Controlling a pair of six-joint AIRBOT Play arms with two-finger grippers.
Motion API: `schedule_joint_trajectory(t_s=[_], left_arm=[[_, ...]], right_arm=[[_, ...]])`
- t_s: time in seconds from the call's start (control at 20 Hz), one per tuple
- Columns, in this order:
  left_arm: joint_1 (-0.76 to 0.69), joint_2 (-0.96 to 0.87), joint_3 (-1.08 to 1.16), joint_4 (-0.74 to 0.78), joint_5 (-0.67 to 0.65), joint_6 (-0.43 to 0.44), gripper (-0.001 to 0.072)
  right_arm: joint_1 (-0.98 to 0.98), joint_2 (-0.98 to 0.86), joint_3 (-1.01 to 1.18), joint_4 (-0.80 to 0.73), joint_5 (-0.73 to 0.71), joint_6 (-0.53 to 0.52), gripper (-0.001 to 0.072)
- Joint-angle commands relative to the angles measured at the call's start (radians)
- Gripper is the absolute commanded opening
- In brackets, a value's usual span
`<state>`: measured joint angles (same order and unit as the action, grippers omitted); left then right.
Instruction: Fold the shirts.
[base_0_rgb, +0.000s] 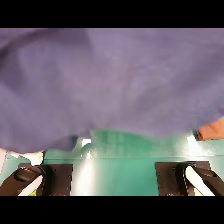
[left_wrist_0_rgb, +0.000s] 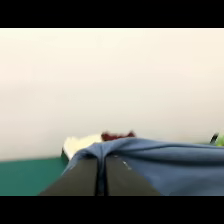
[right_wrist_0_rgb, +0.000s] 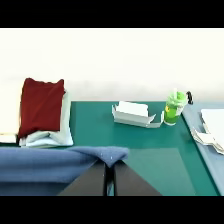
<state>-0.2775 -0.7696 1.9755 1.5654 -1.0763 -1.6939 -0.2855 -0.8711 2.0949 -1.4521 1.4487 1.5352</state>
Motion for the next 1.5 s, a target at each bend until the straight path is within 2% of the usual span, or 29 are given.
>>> schedule_joint_trajectory(t_s=[0.0, 0.2, 0.4, 0.6, 0.75, 0.8, 0.95, 1.05, 1.15, 1.25, 1.45], left_arm=[[0.001, -0.098, -0.107, 0.032, -0.14, 0.001, 0.0024], [0.001, -0.322, -0.319, 0.032, -0.176, 0.001, 0.0024], [0.018, -0.583, -0.465, 0.032, -0.048, 0.002, 0.0024], [0.086, -0.783, -0.461, -0.008, 0.094, 0.003, 0.0025], [0.117, -0.814, -0.457, -0.094, 0.132, 0.105, 0.0024], [0.12, -0.813, -0.446, -0.1, 0.113, 0.134, 0.0024], [0.134, -0.806, -0.399, -0.104, -0.05, 0.203, 0.0024], [0.147, -0.808, -0.404, -0.108, -0.156, 0.211, 0.0025], [0.148, -0.808, -0.444, -0.108, -0.205, 0.211, 0.0025], [0.148, -0.808, -0.504, -0.118, -0.206, 0.211, 0.0025], [0.148, -0.808, -0.604, -0.18, -0.124, 0.21, 0.0025]], right_arm=[[0.0, -0.056, -0.098, 0.008, 0.041, 0.002, 0.0019], [0.035, -0.196, -0.353, 0.046, 0.041, -0.001, 0.0019], [0.116, -0.423, -0.578, 0.034, -0.048, -0.026, 0.0019], [0.126, -0.653, -0.588, 0.047, -0.158, -0.02, 0.0019], [0.126, -0.75, -0.485, 0.047, -0.145, -0.014, 0.0019], [0.126, -0.763, -0.442, 0.045, -0.12, -0.014, 0.0019], [0.126, -0.748, -0.377, 0.035, -0.061, -0.031, 0.0019], [0.126, -0.73, -0.38, 0.009, -0.015, -0.031, 0.0019], [0.126, -0.702, -0.445, 0.007, -0.013, -0.031, 0.0019], [0.126, -0.667, -0.553, 0.008, -0.047, -0.03, 0.0019], [0.126, -0.607, -0.782, 0.012, -0.201, -0.011, 0.0021]])
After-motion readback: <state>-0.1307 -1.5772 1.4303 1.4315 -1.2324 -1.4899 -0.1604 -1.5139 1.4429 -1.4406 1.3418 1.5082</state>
